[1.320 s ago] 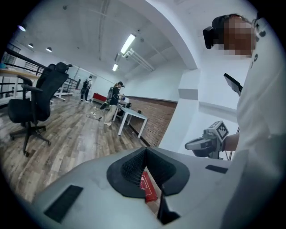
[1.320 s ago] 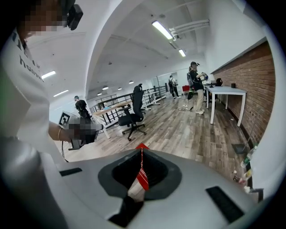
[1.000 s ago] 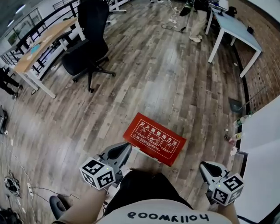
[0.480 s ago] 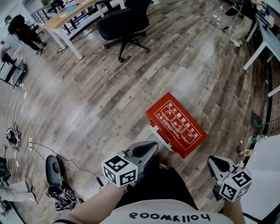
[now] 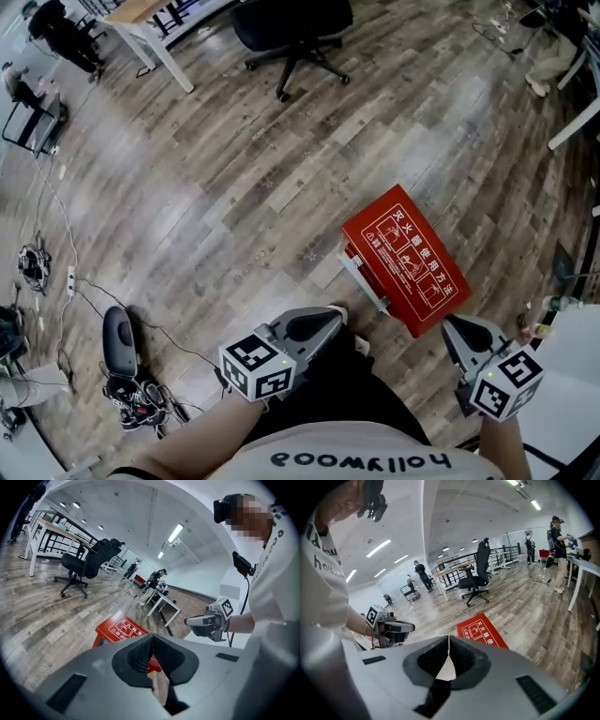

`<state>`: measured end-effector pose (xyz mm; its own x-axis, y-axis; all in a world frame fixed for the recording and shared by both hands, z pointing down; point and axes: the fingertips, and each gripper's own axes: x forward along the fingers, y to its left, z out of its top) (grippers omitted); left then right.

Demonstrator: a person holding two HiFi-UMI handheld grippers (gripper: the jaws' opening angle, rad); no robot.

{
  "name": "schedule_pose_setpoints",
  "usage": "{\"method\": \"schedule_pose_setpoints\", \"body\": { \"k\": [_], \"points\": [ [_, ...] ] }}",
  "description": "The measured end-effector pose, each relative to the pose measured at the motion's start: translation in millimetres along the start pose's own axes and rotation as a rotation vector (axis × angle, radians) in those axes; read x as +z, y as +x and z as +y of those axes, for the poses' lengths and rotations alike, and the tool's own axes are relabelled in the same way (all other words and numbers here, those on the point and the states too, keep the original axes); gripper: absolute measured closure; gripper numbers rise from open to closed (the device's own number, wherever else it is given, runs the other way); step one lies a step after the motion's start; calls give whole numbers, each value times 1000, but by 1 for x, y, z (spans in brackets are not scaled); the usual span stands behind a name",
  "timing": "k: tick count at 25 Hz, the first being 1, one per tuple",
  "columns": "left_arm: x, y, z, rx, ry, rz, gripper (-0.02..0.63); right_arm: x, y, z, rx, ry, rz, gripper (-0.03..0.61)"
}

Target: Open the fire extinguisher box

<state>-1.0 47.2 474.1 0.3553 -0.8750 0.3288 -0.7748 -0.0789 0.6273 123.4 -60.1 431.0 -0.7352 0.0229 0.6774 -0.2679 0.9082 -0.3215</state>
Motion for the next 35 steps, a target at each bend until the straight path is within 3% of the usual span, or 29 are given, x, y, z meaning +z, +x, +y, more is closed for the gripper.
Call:
{"method": "schedule_pose_setpoints", "body": {
  "k": [7, 14, 15, 16, 19, 20, 26, 31, 35],
  "points": [
    [-1, 10, 25, -42, -52, 14, 606, 15, 27, -6, -29, 10, -13, 568],
    [-43, 58, 58, -18, -107, 28, 603, -2, 54, -28, 9, -3, 22, 568],
    [-50, 66, 64, -7, -116, 22, 590, -7, 57, -30, 22, -14, 33, 568],
    [-57, 74, 71, 5, -132, 11, 527, -11, 59, -33, 31, -24, 41, 568],
    [-80, 98, 92, 38, -234, -23, 365, -25, 62, -45, 46, -36, 64, 568],
    [-89, 105, 96, 33, -281, -27, 345, -31, 61, -47, 51, -38, 73, 568],
    [-118, 145, 123, -41, -561, -123, 336, -70, 56, -60, 65, -36, 108, 568],
    [-106, 176, 142, -48, -623, -174, 336, -86, 52, -69, 70, -29, 116, 568],
    [-87, 191, 140, -110, -648, -215, 336, -92, 47, -78, 61, -15, 99, 568]
  ]
}}
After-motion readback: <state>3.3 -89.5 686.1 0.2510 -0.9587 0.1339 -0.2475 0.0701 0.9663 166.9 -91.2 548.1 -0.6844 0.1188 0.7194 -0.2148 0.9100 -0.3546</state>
